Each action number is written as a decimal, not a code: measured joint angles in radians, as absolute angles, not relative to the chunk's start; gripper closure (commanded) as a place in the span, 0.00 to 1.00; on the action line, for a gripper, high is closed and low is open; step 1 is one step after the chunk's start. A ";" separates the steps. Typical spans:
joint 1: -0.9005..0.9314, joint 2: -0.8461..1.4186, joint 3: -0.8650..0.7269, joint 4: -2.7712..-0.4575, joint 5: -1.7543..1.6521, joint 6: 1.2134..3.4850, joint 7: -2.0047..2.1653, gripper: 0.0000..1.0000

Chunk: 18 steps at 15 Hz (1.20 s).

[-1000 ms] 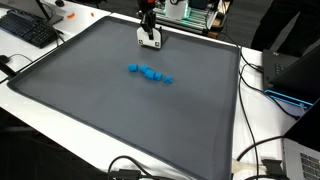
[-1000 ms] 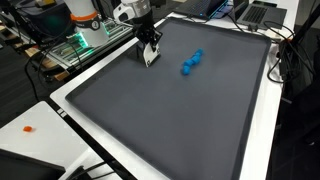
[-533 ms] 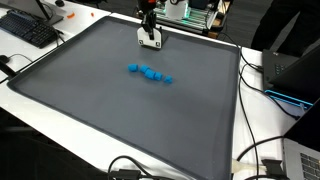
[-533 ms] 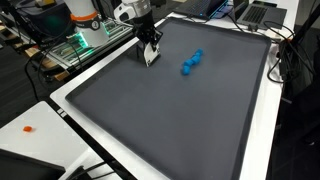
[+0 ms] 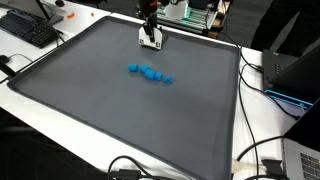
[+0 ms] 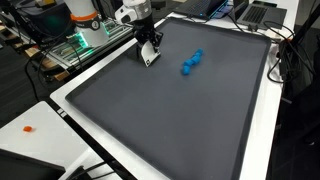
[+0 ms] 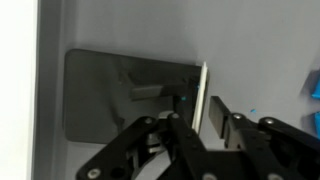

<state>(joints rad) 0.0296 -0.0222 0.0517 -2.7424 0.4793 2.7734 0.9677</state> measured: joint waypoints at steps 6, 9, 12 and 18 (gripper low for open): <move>0.027 -0.050 0.051 -2.733 0.362 2.771 0.973 0.00; 0.021 -0.083 0.049 -2.723 0.294 2.713 0.976 0.00; 0.009 -0.118 0.049 -2.713 0.220 2.632 0.978 0.00; 0.006 -0.195 0.064 -2.655 0.054 2.424 0.942 0.00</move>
